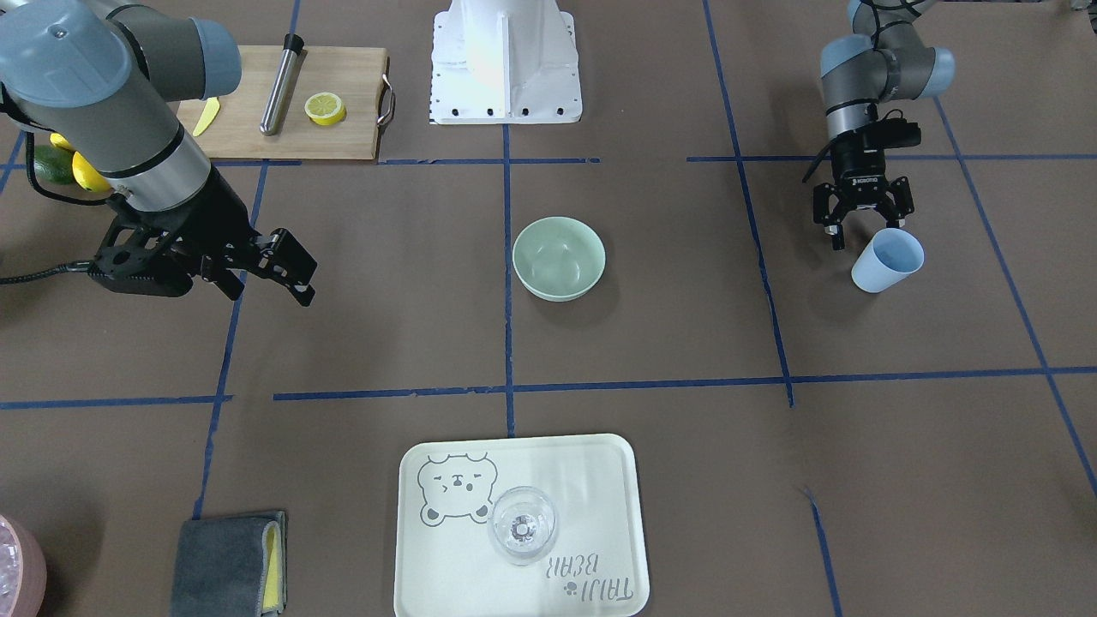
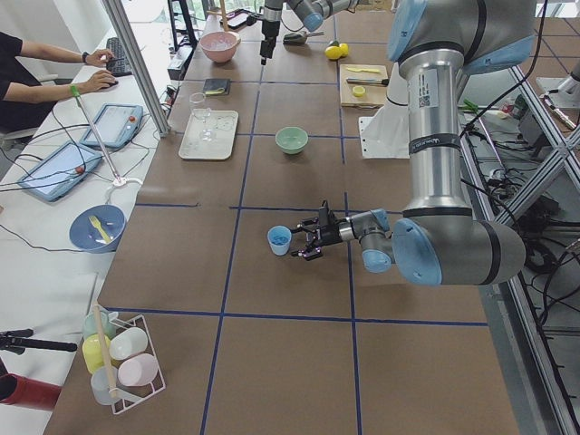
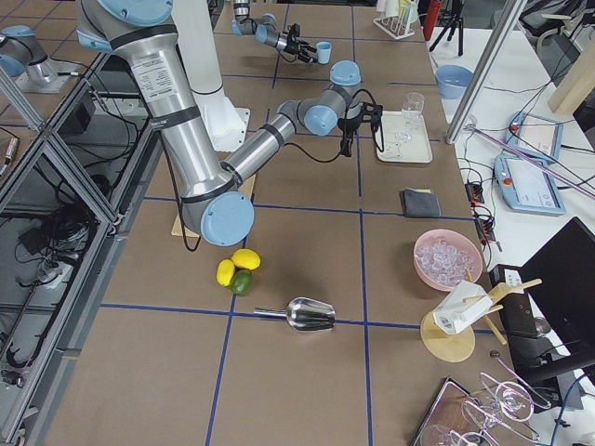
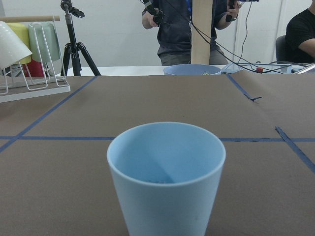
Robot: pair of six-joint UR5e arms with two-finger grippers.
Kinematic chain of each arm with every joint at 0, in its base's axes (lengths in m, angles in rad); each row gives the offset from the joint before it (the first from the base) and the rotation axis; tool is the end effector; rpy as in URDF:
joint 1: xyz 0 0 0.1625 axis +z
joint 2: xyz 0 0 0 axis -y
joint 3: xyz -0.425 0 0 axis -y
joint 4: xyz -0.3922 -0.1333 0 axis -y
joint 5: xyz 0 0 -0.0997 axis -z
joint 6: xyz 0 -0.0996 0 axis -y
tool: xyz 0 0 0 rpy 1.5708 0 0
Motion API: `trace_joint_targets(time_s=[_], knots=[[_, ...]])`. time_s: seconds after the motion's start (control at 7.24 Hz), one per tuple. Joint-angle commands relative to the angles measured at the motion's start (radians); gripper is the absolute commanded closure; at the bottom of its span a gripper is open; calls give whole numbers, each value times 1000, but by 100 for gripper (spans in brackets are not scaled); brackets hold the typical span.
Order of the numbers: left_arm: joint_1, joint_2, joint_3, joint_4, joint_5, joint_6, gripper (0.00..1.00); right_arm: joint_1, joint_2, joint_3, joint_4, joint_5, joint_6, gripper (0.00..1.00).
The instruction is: Pour ice into bowl
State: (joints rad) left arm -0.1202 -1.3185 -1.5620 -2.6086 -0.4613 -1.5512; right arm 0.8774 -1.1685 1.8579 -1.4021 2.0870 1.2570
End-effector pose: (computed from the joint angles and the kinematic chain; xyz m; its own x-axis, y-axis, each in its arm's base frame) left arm 0.3456 -0.2659 0.6370 0.7212 -0.0783 -0.6883 0.6625 0.3682 0.6523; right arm -0.3186 -0.5150 0.2853 0.5303 0.2181 0.8193 -0.2802 0.9571 -0.0734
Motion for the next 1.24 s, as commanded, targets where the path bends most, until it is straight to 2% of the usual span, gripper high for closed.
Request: trace_joint_targets(time_s=[0.0,0.28,0.55,1.11], knots=[[-57,-4,5,-2,-2,40,1,-1,-5,12,0,-2,1,0],[-67,-8,7,-14,-4,37,1,0,-5,12,0,-7,1,0],[-78,-59,54,-37,-5,40,1,0,-13,27,0,-10,1,0],[-131,-64,62,-44,-31,56,1,-1,-42,61,-2,-16,2,0]])
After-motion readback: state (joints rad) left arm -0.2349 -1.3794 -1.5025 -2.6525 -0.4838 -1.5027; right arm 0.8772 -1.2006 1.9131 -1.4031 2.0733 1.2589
